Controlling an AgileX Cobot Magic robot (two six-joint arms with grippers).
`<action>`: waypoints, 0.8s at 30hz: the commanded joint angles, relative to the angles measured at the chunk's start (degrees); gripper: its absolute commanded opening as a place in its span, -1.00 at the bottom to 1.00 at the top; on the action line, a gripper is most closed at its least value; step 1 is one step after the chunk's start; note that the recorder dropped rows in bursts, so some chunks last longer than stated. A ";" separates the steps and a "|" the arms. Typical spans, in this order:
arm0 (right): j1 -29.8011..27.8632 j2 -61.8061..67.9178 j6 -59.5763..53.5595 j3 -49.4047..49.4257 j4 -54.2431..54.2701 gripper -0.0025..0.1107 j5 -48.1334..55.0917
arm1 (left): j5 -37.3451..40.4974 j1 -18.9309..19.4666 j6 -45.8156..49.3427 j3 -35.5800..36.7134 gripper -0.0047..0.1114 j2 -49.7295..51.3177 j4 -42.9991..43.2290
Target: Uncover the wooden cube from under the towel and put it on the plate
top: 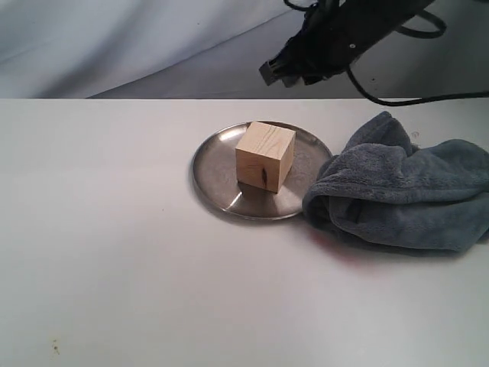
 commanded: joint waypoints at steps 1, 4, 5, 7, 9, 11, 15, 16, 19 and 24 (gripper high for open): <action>-0.56 -5.27 -2.23 6.96 -1.50 -0.64 -9.76 | -0.62 0.12 -0.14 0.25 -0.92 -0.24 -0.14; -1.17 -12.56 -1.94 19.86 -3.79 -0.64 -25.65 | -0.62 0.12 -0.14 0.25 -0.92 -0.24 -0.14; -1.17 -16.62 -1.11 24.96 -6.31 -0.64 -32.05 | -0.62 0.12 -0.14 0.25 -0.92 -0.24 -0.14; -1.91 -21.18 1.41 30.34 -9.20 -0.64 -38.07 | -0.62 0.12 -0.14 0.25 -0.92 -0.24 -0.14; -3.89 -27.53 7.71 36.72 -13.80 -0.64 -41.94 | -0.62 0.12 -0.14 0.25 -0.92 -0.24 -0.14; -8.45 -35.60 11.30 43.43 -18.94 -0.65 -42.95 | -0.62 0.12 -0.14 0.25 -0.92 -0.24 -0.14; -17.37 -46.38 19.83 51.79 -25.20 -0.66 -42.95 | -0.62 0.12 -0.14 0.25 -0.92 -0.24 -0.14; -18.86 -48.15 21.71 53.05 -26.35 -0.66 -42.95 | -0.62 0.12 -0.14 0.25 -0.92 -0.24 -0.14; -23.83 -56.08 22.87 57.41 -27.23 -0.67 -42.95 | -0.62 0.12 -0.14 0.25 -0.92 -0.24 -0.14; -25.69 -67.51 23.26 62.19 -27.21 -0.81 -42.09 | -0.62 0.12 -0.14 0.25 -0.92 -0.24 -0.14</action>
